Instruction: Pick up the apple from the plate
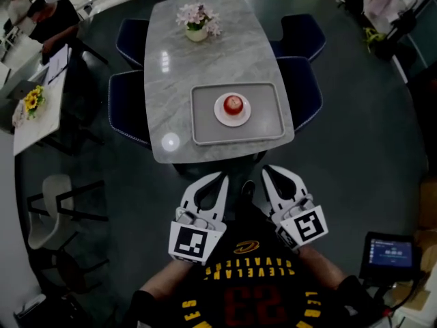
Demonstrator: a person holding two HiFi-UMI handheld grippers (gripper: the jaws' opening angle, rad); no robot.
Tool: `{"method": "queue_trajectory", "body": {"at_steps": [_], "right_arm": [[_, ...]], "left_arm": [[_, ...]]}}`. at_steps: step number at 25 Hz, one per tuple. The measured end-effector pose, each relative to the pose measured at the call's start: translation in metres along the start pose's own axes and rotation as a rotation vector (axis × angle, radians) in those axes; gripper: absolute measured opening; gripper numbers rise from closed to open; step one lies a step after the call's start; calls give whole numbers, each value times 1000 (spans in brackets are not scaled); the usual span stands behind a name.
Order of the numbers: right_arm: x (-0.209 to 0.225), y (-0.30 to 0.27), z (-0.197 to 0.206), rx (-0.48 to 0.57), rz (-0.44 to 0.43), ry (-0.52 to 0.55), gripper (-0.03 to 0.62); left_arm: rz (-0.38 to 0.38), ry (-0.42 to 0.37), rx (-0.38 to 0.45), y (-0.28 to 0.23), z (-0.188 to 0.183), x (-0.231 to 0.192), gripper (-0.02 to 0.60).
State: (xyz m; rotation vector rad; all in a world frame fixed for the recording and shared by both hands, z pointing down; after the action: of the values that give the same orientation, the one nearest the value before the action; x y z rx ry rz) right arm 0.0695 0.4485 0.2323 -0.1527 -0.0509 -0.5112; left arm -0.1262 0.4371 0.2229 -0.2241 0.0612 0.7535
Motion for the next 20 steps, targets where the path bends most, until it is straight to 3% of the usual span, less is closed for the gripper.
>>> {"method": "queue_trajectory", "body": {"at_steps": [11, 20], "right_arm": [[92, -42, 1, -37, -111, -49, 6], [138, -67, 2, -55, -243, -118, 6]], "left_arm": [[-94, 7, -59, -91, -7, -4, 0], [-185, 71, -68, -126, -13, -3, 0]]}}
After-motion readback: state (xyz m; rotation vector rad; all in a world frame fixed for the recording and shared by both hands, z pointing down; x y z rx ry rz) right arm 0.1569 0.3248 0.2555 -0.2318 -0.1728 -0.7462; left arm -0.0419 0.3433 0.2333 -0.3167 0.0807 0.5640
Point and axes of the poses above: the fingertips, and each gripper's own axes: y backward along the fingers, x to its right, z out of its underside, the point moved 9 cm from there along y, backward along the fingers, and after that the axes turned 1 degree about x, right-handed, at the moved point
